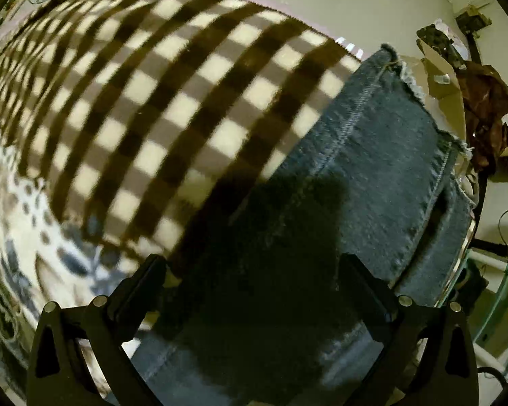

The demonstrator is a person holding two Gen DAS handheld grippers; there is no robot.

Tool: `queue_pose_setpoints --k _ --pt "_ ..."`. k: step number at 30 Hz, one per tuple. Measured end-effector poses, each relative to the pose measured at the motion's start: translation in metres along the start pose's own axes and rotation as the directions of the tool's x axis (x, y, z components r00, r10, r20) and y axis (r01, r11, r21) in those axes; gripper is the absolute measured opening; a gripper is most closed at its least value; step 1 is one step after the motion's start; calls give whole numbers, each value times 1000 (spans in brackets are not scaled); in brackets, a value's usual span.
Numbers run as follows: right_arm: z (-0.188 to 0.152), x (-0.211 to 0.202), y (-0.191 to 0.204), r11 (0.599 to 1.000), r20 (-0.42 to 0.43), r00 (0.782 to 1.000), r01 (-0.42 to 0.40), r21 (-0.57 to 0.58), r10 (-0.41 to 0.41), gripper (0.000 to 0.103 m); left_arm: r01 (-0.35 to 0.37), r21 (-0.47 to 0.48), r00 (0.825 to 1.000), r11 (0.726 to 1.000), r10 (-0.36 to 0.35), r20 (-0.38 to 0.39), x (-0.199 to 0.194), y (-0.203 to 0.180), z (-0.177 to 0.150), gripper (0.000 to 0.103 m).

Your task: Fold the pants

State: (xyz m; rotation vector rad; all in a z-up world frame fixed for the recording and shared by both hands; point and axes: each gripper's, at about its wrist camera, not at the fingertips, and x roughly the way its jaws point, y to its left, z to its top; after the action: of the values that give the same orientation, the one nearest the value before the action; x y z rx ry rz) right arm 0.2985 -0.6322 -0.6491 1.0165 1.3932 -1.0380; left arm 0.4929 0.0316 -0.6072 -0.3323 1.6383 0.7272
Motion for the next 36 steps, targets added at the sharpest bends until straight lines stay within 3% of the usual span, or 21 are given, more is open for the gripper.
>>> queue_pose_setpoints --k 1,3,4,7,8,9,11,14,16,19,23,25,28,34,36 --pt "3 4 0 1000 1 1000 -2 7 2 103 26 -2 1000 1000 -26 10 0 2 1 87" --pt "5 6 -4 1000 23 1000 -3 7 3 95 52 3 997 999 -52 54 -8 8 1 42" --pt "7 6 -5 1000 45 999 4 -6 -4 91 51 1 996 999 -51 69 -12 12 1 36" --pt "5 5 -12 998 91 996 25 -49 -20 60 124 -34 989 992 -121 83 -20 34 2 20" --pt "3 1 -15 998 95 995 18 -57 -13 45 149 -41 986 988 -145 87 -23 41 0 16" --pt "3 -1 -19 998 103 995 5 -67 2 30 187 -47 979 981 -182 95 -28 51 -2 14" --pt "-1 -12 -28 997 125 992 -12 -72 21 16 252 -44 963 967 -245 115 -40 69 -6 14" --pt "-6 -34 -46 995 168 984 -45 -86 59 7 355 -43 928 934 -346 139 -63 104 -14 13" --pt "-14 -56 -62 991 195 975 -91 -100 109 7 420 -45 900 906 -410 148 -77 126 -17 13" --pt "-30 -87 -90 980 241 955 -142 -140 172 7 521 -52 844 852 -505 180 -93 168 -35 13" --pt "-73 -128 -121 965 275 932 -191 -179 236 6 593 -41 793 804 -574 202 -105 194 -79 13" --pt "-98 -142 -140 963 289 926 -195 -186 243 5 613 -31 778 790 -596 199 -102 217 -95 12" --pt "-124 -145 -180 969 309 925 -177 -171 223 2 603 -26 788 797 -591 173 -74 245 -116 8" --pt "-155 -74 -244 989 205 969 -119 -85 135 2 539 -37 840 842 -533 98 8 273 -154 7" --pt "-161 -60 -250 991 188 974 -114 -75 126 2 525 -37 850 850 -522 71 29 274 -162 7"
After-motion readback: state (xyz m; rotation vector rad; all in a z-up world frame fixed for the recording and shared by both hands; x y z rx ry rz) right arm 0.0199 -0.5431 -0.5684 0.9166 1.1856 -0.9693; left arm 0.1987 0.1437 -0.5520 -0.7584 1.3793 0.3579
